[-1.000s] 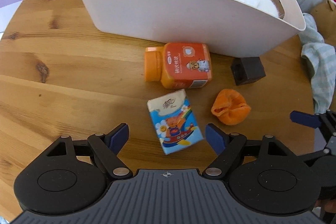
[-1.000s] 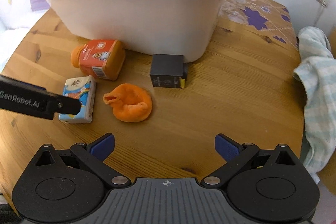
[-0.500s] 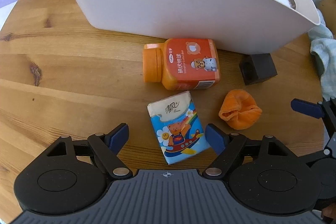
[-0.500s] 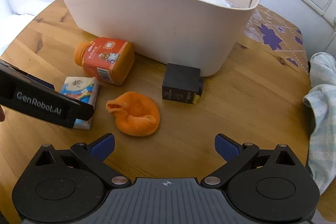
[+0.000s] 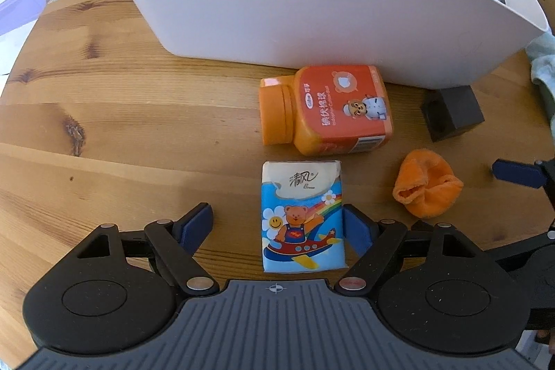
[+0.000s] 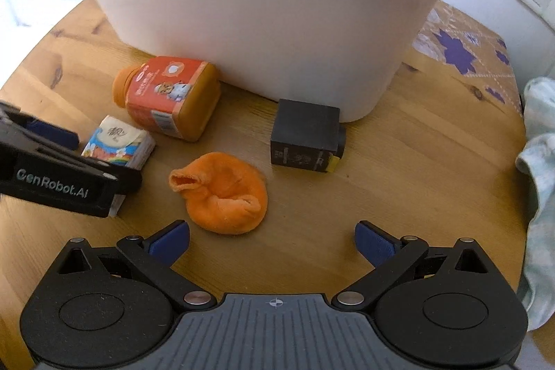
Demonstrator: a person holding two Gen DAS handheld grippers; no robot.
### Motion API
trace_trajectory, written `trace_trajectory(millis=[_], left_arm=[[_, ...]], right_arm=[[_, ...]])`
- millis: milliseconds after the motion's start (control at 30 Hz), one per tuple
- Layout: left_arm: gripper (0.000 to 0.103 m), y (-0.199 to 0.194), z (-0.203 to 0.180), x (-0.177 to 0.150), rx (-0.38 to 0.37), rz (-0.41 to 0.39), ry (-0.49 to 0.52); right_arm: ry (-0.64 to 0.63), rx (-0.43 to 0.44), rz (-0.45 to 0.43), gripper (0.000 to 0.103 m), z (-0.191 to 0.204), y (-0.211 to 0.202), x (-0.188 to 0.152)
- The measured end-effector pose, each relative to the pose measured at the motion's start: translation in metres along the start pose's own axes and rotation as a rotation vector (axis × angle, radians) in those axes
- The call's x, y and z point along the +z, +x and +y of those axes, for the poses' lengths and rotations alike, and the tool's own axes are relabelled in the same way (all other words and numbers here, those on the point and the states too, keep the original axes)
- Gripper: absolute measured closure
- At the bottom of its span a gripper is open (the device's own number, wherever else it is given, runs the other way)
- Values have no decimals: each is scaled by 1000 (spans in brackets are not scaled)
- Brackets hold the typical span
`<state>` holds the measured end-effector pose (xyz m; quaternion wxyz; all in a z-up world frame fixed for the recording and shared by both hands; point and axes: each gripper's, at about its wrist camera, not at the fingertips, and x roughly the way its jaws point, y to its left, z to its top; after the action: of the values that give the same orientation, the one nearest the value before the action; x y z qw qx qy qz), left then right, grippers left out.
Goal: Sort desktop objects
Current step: 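Grasp the blue cartoon tissue pack with the left gripper while the right grasps the orange sock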
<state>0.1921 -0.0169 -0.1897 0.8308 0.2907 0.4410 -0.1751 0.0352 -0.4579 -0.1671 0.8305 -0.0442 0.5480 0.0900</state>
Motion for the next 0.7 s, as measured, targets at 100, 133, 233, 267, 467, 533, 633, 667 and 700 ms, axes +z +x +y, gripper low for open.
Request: trace_trajectory(millis=[100, 133, 233, 267, 467, 533, 633, 667, 700], left_arm=[[21, 0, -4, -2, 7, -7, 13], [21, 0, -5, -2, 11, -8, 22], [16, 0, -10, -4, 6, 0, 48], [16, -3, -11, -5, 5, 2, 51], [16, -3, -7, -2, -9, 6, 23], [16, -3, -7, -2, -7, 6, 23], [16, -3, -6, -2, -15, 4, 18], [16, -4, -4, -2, -22, 4, 10], [16, -2, 0, -1, -28, 5, 2]], right_arm=[[0, -14, -16, 0, 3, 1, 1], [-2, -17, -18, 0, 3, 1, 1], [-19, -10, 5, 0, 5, 2, 3], [-23, -8, 18, 0, 5, 2, 5], [-20, -8, 24, 0, 7, 3, 10], [-22, -7, 11, 0, 7, 2, 8], [-10, -12, -6, 0, 8, 1, 7], [-2, -15, -10, 0, 9, 1, 7], [6, -19, -13, 0, 9, 0, 8]])
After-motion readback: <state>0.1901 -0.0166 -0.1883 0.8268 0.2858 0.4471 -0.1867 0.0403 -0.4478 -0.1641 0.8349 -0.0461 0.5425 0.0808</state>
